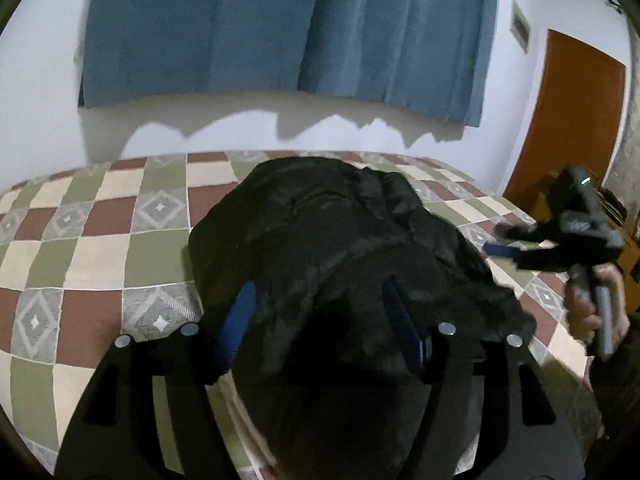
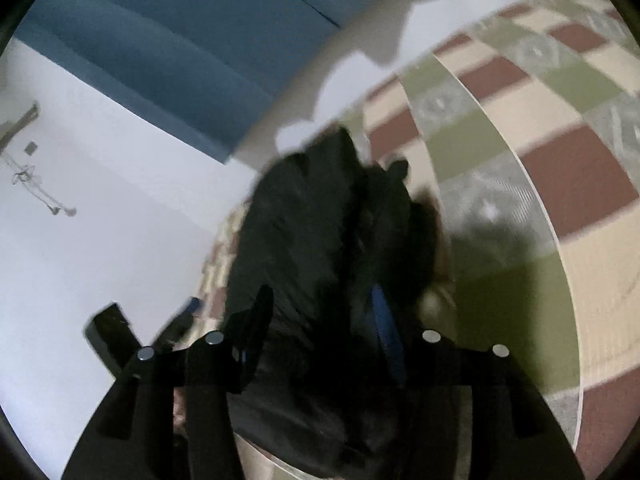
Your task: Fold small clothes
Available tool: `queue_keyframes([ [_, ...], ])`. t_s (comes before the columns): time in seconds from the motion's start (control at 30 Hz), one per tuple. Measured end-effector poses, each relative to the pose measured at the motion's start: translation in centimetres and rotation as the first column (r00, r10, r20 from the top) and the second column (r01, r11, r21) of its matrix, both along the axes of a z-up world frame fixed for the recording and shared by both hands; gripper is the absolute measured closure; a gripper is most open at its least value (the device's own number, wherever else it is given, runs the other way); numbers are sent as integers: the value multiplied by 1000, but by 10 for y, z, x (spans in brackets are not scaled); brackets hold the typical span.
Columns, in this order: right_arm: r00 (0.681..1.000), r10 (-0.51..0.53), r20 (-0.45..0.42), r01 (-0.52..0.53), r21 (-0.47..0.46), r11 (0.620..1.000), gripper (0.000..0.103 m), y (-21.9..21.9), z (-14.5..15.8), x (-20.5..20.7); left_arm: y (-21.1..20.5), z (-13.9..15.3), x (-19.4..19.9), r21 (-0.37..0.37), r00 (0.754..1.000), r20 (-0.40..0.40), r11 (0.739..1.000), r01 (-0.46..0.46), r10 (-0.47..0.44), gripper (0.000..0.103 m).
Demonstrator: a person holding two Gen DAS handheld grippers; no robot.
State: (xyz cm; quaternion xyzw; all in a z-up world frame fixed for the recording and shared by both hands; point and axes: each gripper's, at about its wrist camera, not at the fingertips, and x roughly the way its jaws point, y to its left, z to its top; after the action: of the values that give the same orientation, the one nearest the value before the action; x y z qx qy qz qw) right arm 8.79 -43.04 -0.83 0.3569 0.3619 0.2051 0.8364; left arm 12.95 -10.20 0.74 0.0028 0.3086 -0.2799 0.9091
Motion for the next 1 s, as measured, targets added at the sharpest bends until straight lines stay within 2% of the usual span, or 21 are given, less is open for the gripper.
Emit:
queue_keyframes([
  [0.07,999,-4,41,3,9,1000,50,8,20,14,-2,-8,22,-4,998,-59,1000,-25,25,37],
  [0.13,999,10,50,-11,26,1000,49,19,28,33,-7,-18,35,13,994,-104,1000,-29,30,37],
  [0.2,998,44,45,-46,35,998,49,32,32,55,-14,-25,40,19,993,-117,1000,-17,19,37],
  [0.33,995,98,-24,-97,44,994,49,54,12,95,-20,-30,46,11,990,-137,1000,-12,14,37],
  [0.43,988,34,-151,-40,-34,999,49,50,-19,106,-28,-35,51,36,987,-162,999,-5,11,37],
  [0.47,980,15,-196,-20,-25,999,49,44,-33,110,-31,-38,53,50,986,-167,999,-2,10,37],
  [0.6,959,-14,-282,20,18,1000,51,28,-76,108,-61,-55,56,141,984,-177,990,23,2,37],
  [0.7,958,-43,-285,49,15,999,52,21,-90,106,-75,-68,65,142,980,-201,990,26,3,36],
  [0.77,954,-58,-294,77,52,996,55,15,-96,106,-77,-73,70,132,977,-215,991,20,9,35],
  [0.87,960,-61,-272,86,78,993,55,11,-86,97,-74,-62,67,129,979,-202,991,15,11,35],
  [1.0,976,-68,-207,83,69,994,45,12,-57,71,-51,-43,55,67,977,-208,997,-27,40,35],
])
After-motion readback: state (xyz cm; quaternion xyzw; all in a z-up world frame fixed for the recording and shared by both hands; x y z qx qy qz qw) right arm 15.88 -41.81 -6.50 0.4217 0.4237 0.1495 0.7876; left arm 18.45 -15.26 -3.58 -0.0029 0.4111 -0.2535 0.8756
